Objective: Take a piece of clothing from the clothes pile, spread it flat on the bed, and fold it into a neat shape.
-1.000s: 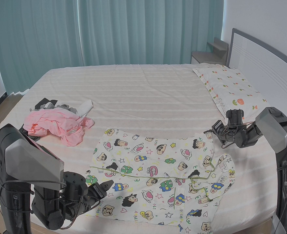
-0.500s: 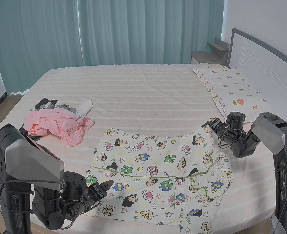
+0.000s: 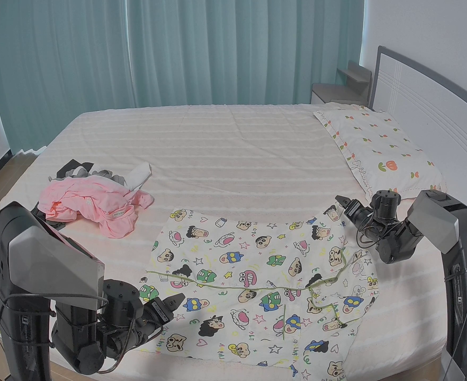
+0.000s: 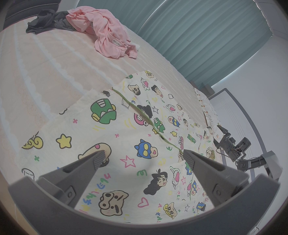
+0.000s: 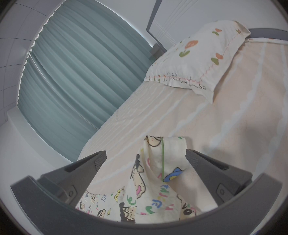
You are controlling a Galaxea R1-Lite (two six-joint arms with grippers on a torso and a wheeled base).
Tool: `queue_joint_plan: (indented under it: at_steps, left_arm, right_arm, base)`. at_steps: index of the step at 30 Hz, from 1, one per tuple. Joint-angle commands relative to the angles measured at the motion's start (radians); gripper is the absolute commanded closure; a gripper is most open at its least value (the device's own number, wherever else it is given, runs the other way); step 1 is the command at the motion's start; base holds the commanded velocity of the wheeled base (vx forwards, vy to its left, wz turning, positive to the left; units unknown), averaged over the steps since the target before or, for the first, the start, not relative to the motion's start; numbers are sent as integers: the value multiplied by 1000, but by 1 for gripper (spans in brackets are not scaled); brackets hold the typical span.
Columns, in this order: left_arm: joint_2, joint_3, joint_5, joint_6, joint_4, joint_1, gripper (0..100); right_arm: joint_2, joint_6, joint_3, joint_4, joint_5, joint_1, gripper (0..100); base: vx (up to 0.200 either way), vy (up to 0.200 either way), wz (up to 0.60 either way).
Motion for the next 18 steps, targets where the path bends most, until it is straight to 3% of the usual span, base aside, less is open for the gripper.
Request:
queue_joint_plan:
  at_steps: [1,5,9,12,18]
  left_arm:
    - [4,0,0,0,-16,0,0]
    - [4,1,0,0,-16,0,0]
    - [4,4,2,-2,-16,0,0]
    - [4,6,2,-2,-16,1,0]
    - [4,6,2,-2,-16,1,0]
  right_arm:
    - [13,11,-23,14,2,-10,0]
    - [0,43,-59,80,1,-12,0]
    - [1,108,-177,246,-6,-16,0]
    - [13,104,-200,269,-7,-18,0]
    - [-74,9,-26,197,4,-13,0]
  base:
    - [0,0,0]
    - [0,0,0]
    - [0,0,0]
    - [0,0,0]
    - [0,0,0]
